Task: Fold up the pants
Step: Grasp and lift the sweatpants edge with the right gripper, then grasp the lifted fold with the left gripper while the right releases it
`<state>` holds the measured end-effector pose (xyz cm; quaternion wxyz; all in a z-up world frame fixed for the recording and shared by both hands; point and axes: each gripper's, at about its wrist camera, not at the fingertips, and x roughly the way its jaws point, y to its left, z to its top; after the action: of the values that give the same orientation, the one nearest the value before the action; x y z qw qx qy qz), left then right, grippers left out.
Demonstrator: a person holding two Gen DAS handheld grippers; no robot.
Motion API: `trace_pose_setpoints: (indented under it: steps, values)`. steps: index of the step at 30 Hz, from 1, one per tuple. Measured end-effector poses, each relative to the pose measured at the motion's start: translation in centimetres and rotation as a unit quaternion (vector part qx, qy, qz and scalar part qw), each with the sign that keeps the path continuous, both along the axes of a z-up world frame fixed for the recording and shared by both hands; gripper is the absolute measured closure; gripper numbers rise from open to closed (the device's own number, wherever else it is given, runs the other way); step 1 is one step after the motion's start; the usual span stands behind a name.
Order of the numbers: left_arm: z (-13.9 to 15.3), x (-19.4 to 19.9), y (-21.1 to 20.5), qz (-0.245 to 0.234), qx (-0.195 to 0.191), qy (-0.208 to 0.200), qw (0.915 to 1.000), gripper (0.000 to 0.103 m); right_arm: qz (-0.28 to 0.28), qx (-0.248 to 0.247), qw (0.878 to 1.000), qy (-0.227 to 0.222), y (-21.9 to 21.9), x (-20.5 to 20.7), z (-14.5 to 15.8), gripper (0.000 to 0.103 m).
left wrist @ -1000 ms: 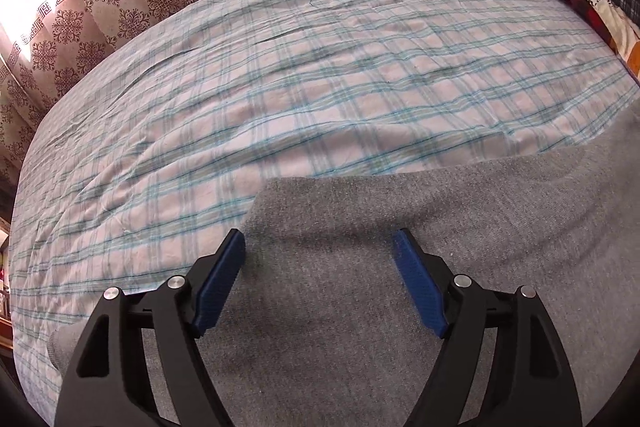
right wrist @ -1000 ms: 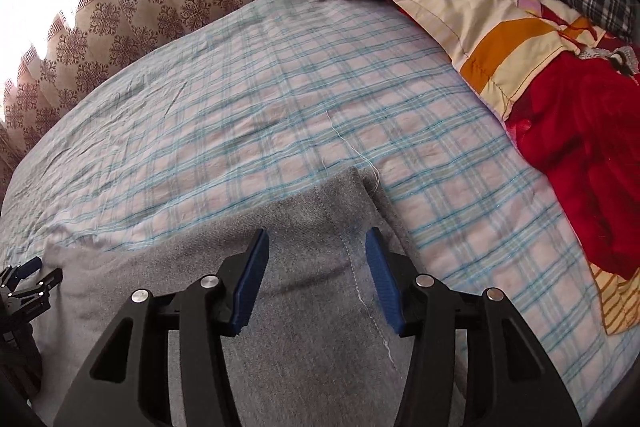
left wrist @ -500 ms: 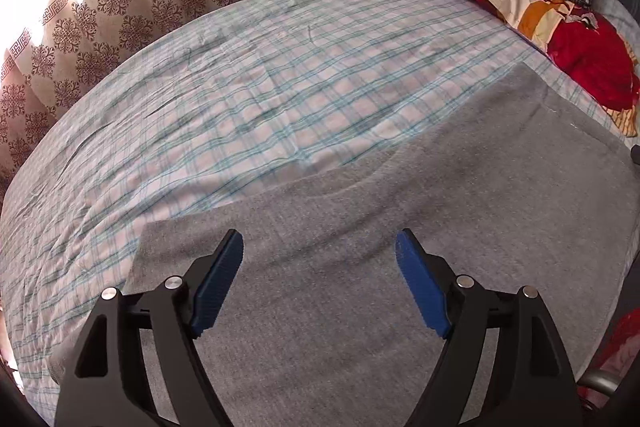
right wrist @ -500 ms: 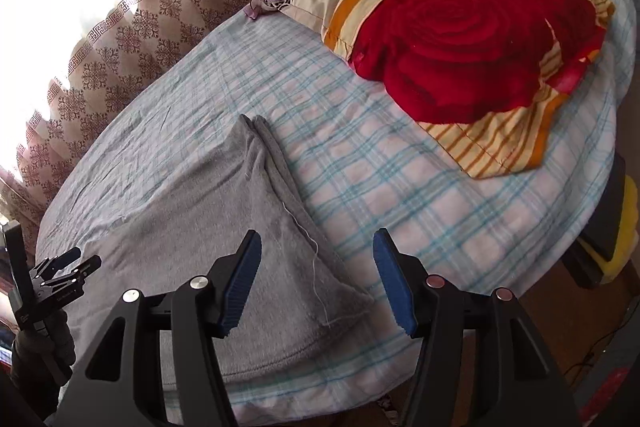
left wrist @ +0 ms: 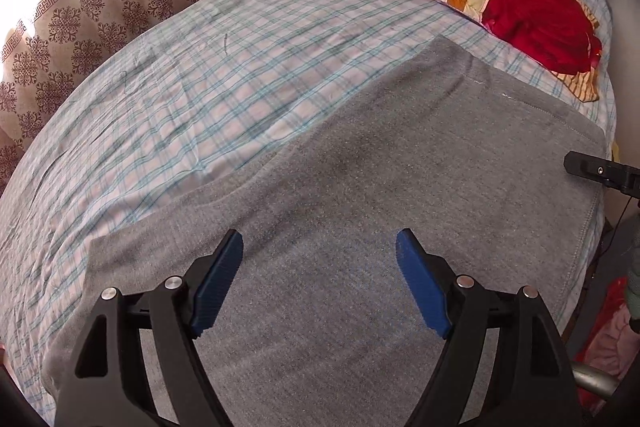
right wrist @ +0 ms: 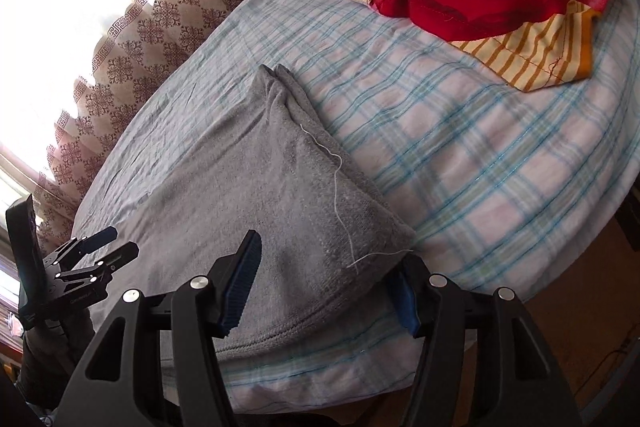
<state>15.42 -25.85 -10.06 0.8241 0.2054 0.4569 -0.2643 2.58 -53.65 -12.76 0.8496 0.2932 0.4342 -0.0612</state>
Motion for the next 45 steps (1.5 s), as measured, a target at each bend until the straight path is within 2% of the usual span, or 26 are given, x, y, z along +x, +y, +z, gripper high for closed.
trace_pose_setpoints:
  steps: [5,6,8,10,14,18,22,26,28,33,38,42,45]
  values:
    - [0.1,-0.2,-0.9,-0.009,-0.011,0.016,0.9998,0.023,-0.023,0.046,0.999,-0.013,-1.7,-0.1,-0.4,0.06]
    - [0.1,-0.1,-1.0,-0.008,-0.015,0.022,0.9996,0.023,-0.026,0.046,0.999,-0.012,-1.7,-0.1,-0.3,0.062]
    - [0.1,0.1,-1.3,-0.007,-0.019,0.028,0.9994,0.023,-0.022,0.05,0.998,-0.018,-1.4,-0.1,0.2,0.077]
    - [0.3,0.2,-1.5,-0.008,-0.023,0.033,0.9992,0.023,-0.014,0.029,0.999,-0.024,-0.5,0.2,1.4,0.082]
    - [1.0,0.9,-2.0,-0.009,-0.049,0.06,0.997,0.023,0.015,-0.054,0.998,-0.039,2.6,0.8,4.5,0.084]
    - [1.9,1.8,-2.7,-0.011,-0.078,0.088,0.9929,0.023,0.052,-0.133,0.988,-0.053,6.4,1.2,6.7,0.084]
    - [3.2,2.4,-3.4,-0.021,-0.103,0.104,0.989,0.023,0.083,-0.182,0.978,-0.063,9.4,1.5,7.6,0.084]
    - [4.1,3.1,-3.5,-0.022,-0.145,0.138,0.9795,0.016,0.119,-0.21,0.968,-0.069,12.3,1.5,7.9,0.084]
    - [4.2,3.6,-3.3,-0.019,-0.166,0.158,0.9731,0.016,0.137,-0.225,0.962,-0.071,13.7,1.5,7.9,0.084]
    - [3.6,4.4,-2.7,-0.007,-0.185,0.186,0.9648,0.015,0.174,-0.249,0.95,-0.07,16.4,1.5,7.6,0.084]
    - [3.0,5.0,-2.1,-0.006,-0.22,0.239,0.9458,0.015,0.214,-0.265,0.937,-0.071,18.7,1.2,7.2,0.084]
    - [2.9,4.5,-2.4,-0.021,-0.206,0.238,0.949,0.015,0.235,-0.265,0.932,-0.078,20.2,1.3,7.4,0.084]
    - [2.6,4.4,-2.5,-0.028,-0.202,0.248,0.9472,0.015,0.251,-0.267,0.927,-0.083,21.1,1.2,7.4,0.084]
